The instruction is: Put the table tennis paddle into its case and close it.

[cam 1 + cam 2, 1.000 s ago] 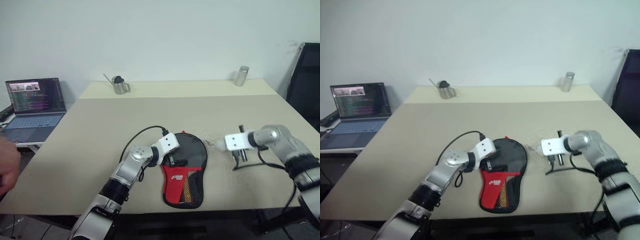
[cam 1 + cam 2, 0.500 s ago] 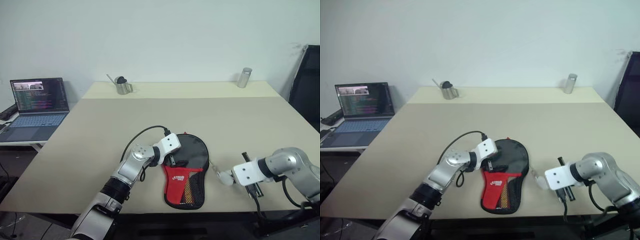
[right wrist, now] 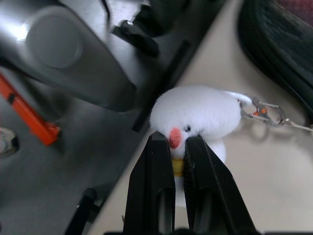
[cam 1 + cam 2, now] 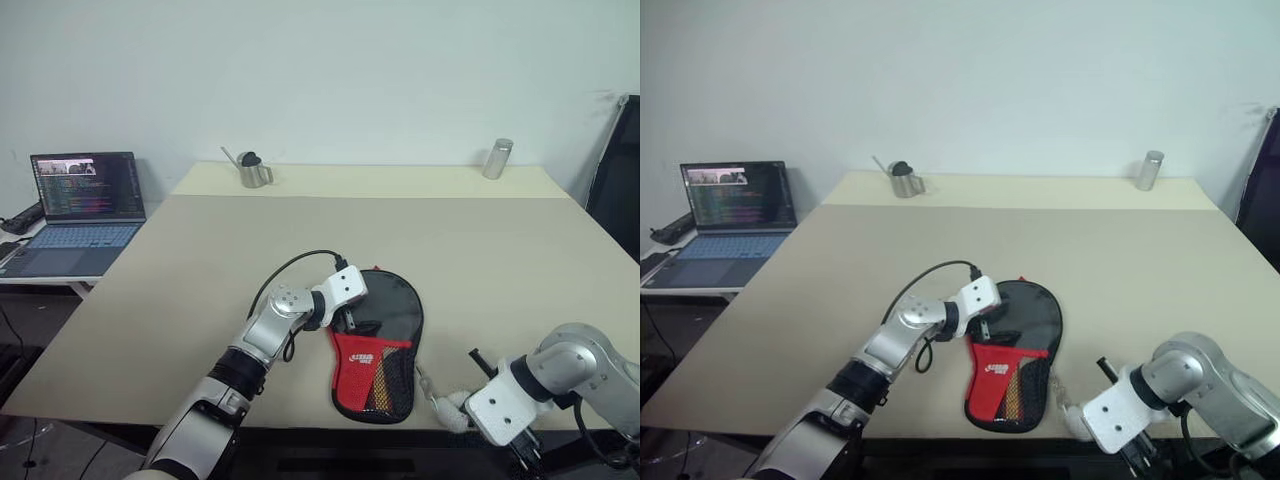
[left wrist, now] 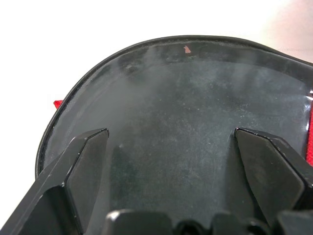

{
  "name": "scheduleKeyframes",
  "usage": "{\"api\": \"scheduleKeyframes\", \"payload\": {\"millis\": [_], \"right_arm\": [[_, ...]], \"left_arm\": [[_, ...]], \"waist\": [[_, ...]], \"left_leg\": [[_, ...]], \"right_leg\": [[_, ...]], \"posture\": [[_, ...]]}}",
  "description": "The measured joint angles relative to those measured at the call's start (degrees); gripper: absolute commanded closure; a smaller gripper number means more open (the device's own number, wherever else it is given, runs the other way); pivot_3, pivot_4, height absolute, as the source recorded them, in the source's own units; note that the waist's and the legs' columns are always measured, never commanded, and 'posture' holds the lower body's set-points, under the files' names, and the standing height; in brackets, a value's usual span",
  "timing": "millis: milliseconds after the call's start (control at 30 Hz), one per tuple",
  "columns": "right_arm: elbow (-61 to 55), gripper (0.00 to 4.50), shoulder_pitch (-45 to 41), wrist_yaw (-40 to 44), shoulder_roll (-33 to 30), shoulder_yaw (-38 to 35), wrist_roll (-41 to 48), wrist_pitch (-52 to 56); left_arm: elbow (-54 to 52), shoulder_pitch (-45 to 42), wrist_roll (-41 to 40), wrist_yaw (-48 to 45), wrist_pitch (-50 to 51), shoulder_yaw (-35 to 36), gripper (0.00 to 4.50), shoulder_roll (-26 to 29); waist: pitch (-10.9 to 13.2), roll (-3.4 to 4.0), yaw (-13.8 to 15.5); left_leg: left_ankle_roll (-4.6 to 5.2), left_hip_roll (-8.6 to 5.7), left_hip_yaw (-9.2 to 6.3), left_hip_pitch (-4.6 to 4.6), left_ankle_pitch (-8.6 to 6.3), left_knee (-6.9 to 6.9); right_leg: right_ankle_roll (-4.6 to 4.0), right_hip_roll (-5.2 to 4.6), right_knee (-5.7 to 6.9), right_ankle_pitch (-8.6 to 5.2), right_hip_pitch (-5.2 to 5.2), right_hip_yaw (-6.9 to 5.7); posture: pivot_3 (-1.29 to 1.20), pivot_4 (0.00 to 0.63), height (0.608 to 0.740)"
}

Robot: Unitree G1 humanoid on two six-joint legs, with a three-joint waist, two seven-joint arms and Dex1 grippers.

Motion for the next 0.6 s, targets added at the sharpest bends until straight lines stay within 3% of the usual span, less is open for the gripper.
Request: {"api": "scheduleKeyframes", "payload": {"millis": [100, 233, 600], "right_arm": [[-3.4, 4.49, 1.8, 1.4, -0.7, 0.8, 0.3, 0.7], [-7.4, 4.49, 6.0, 4.1, -0.8, 7.6, 2.4, 0.9], [-5.3, 4.49, 11.1, 0.8, -3.7, 5.8, 0.3, -5.4]], "left_arm": [[-0.1, 0.0, 0.0, -0.5, 0.0, -0.3, 0.00, 0.0], [-0.3, -0.1, 0.0, -0.8, 0.0, -0.4, 0.00, 0.2], [-0.7, -0.2, 0.2, -1.0, 0.3, -1.0, 0.00, 0.4]], "waist": [[-0.2, -0.17, 0.2], [-0.3, -0.29, 0.3], [-0.4, -0.26, 1.0]], "left_leg": [[-0.13, 0.01, -0.02, 0.00, -0.10, 0.00], [-0.16, -0.02, 0.02, 0.00, -0.23, 0.03], [-0.08, -0.07, 0.06, 0.12, -0.53, 0.02]], "right_leg": [[0.00, 0.00, 0.01, -0.22, 0.01, -0.02], [-0.01, -0.03, 0.02, -0.36, 0.01, 0.03], [0.05, -0.10, 0.02, -0.64, 0.11, 0.06]], "posture": [[0.00, 0.150, 0.740], [0.00, 0.150, 0.740], [0.00, 0.150, 0.740]]}}
